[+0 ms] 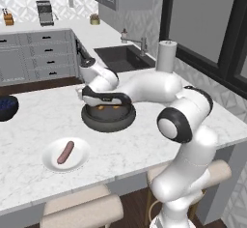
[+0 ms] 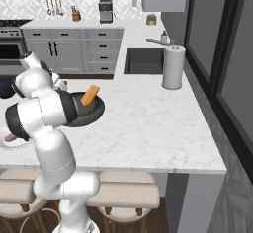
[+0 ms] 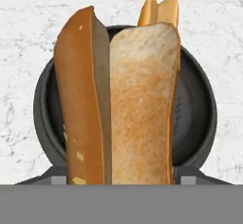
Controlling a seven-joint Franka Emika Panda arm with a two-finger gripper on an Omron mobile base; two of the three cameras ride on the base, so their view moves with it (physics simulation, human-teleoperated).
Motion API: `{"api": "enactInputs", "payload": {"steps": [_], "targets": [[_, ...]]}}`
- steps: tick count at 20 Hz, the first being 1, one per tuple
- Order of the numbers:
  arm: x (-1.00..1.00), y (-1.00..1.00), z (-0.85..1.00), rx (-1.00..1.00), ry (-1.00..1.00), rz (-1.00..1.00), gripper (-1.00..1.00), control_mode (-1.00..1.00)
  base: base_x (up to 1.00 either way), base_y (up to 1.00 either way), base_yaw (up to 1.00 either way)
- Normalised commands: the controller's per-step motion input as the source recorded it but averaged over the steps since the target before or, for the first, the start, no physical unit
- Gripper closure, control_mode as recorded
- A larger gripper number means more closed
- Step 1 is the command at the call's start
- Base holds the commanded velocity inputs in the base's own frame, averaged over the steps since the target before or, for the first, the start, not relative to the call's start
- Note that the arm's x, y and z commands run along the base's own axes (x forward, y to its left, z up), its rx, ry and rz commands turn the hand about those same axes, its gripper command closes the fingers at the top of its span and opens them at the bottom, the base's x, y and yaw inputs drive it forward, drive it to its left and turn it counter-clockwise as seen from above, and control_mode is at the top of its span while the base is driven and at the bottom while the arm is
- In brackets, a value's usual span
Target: Place one bun and one sausage from the bowl on each plate.
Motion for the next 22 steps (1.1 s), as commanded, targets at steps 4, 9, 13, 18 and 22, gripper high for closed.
{"api": "enactInputs", "payload": {"steps": [4,9,13,18,22], "targets": [[-1.0,0.65,0.85,0.27,0.0,-0.18,1.0,-1.0,0.0,0.0,0.0],[-0.93,1.0,0.13,0.11,0.19,-0.12,1.0,-1.0,0.0,0.0,0.0],[-0.7,0.68,-0.51,0.08,0.36,-0.05,1.0,-1.0,0.0,0.0,0.0],[-0.1,0.14,-0.83,-0.03,0.22,0.0,1.0,-1.0,0.0,0.0,0.0],[0.04,0.11,-0.6,-0.06,0.06,0.0,1.0,-1.0,0.0,0.0,0.0]]}}
